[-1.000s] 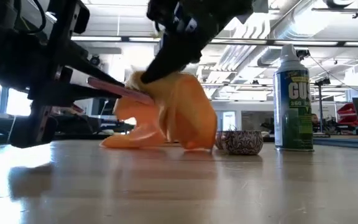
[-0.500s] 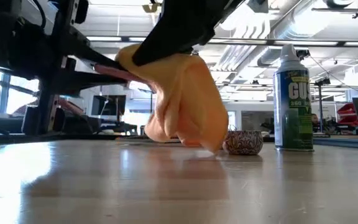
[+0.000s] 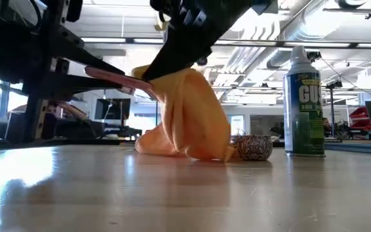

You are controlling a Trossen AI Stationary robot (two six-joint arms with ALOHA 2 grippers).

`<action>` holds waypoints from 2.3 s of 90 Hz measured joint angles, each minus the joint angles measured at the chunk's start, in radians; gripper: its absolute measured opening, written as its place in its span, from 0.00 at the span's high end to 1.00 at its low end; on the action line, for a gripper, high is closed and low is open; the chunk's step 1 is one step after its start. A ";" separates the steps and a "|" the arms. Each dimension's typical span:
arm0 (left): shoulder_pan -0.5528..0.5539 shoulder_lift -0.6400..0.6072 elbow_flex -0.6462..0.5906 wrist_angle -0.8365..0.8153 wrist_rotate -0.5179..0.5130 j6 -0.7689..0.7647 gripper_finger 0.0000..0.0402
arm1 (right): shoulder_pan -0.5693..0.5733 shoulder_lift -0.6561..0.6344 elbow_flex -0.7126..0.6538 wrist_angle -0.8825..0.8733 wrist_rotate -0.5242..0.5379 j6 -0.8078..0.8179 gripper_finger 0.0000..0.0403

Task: Apply microfiber cloth
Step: Wipe the pink phone with the orange microfiber cloth

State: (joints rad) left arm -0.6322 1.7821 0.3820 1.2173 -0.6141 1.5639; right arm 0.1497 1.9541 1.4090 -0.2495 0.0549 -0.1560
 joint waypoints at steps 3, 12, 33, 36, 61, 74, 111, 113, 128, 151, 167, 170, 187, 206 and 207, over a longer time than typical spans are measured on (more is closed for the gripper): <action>-0.002 0.000 0.000 0.002 0.007 0.000 0.96 | -0.012 0.000 0.000 0.002 0.006 -0.020 1.00; -0.003 0.000 0.000 0.006 0.020 -0.002 0.96 | -0.053 0.000 0.000 0.004 0.023 -0.079 1.00; -0.007 -0.004 0.006 0.036 0.044 0.024 0.96 | -0.164 0.005 -0.003 -0.009 0.066 -0.153 1.00; -0.007 -0.004 0.005 0.029 0.043 0.020 0.96 | -0.178 0.005 -0.003 -0.009 0.069 -0.156 1.00; -0.005 -0.002 -0.022 0.009 -0.001 -0.116 0.96 | -0.210 -0.078 -0.003 -0.024 0.087 -0.160 1.00; 0.006 -0.002 -0.023 0.009 -0.024 -0.119 0.96 | -0.178 -0.093 -0.002 -0.021 0.013 -0.140 1.00; 0.011 -0.002 -0.023 0.031 -0.087 -0.046 0.96 | -0.083 -0.028 -0.002 -0.020 -0.006 0.015 1.00; 0.011 -0.002 -0.023 0.036 -0.089 -0.049 0.96 | -0.078 -0.020 -0.002 -0.020 -0.005 0.020 1.00; 0.009 0.001 -0.024 0.057 -0.119 -0.083 0.96 | -0.045 0.006 0.001 -0.011 0.007 0.026 1.00; 0.032 0.001 -0.024 0.053 -0.149 -0.071 0.96 | 0.016 0.006 0.001 0.001 0.009 0.070 1.00; 0.062 0.001 -0.024 0.052 -0.158 -0.061 0.96 | 0.063 0.006 0.001 0.003 -0.006 0.132 1.00; 0.066 0.001 -0.024 0.052 -0.160 -0.060 0.96 | 0.070 0.006 0.001 0.002 -0.005 0.141 1.00; 0.101 -0.007 -0.019 0.091 -0.215 -0.025 0.96 | 0.121 0.015 -0.004 -0.014 -0.027 0.168 1.00; 0.116 -0.003 -0.021 0.070 -0.187 -0.036 0.96 | 0.154 0.010 -0.003 -0.006 -0.029 0.156 1.00; 0.115 -0.003 -0.021 0.067 -0.184 -0.037 0.96 | 0.154 0.010 -0.003 -0.008 -0.026 0.154 1.00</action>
State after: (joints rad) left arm -0.5169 1.7787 0.3610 1.2846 -0.7978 1.5271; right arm 0.3039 1.9636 1.4063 -0.2574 0.0291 -0.0018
